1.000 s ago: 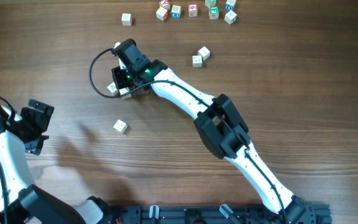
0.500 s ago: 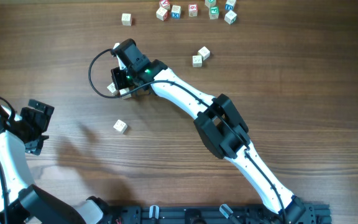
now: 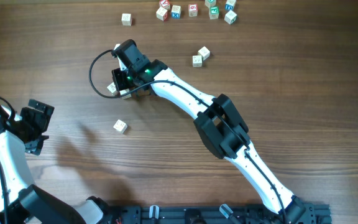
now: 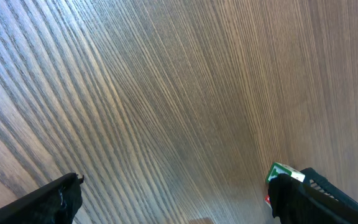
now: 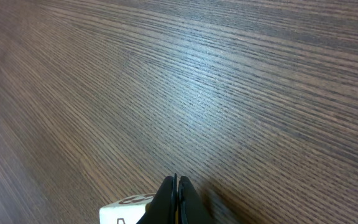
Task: Form a circle
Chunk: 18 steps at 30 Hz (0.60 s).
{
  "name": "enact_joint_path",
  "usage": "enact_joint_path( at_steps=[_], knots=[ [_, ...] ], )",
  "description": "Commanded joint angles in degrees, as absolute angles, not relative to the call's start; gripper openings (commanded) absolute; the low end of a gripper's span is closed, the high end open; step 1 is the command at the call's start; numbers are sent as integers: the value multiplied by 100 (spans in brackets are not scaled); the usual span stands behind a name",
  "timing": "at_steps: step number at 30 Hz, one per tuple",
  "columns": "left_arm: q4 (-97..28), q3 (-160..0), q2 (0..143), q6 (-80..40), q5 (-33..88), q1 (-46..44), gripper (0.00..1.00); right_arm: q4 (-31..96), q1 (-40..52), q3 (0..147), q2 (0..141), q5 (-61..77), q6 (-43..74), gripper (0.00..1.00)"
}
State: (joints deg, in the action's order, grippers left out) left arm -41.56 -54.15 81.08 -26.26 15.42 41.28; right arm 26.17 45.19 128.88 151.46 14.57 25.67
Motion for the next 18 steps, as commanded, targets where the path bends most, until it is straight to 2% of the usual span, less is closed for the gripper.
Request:
enact_joint_path(
  at_steps=[1, 18],
  knots=[
    [-4156, -5389, 8145, -2659, 1490, 4150, 100, 2644, 4499, 12899, 15172, 1546, 2569, 5],
    [-4156, -5389, 8145, -2659, 1492, 4150, 100, 2665, 4506, 12899, 15128, 1680, 2563, 4]
  ],
)
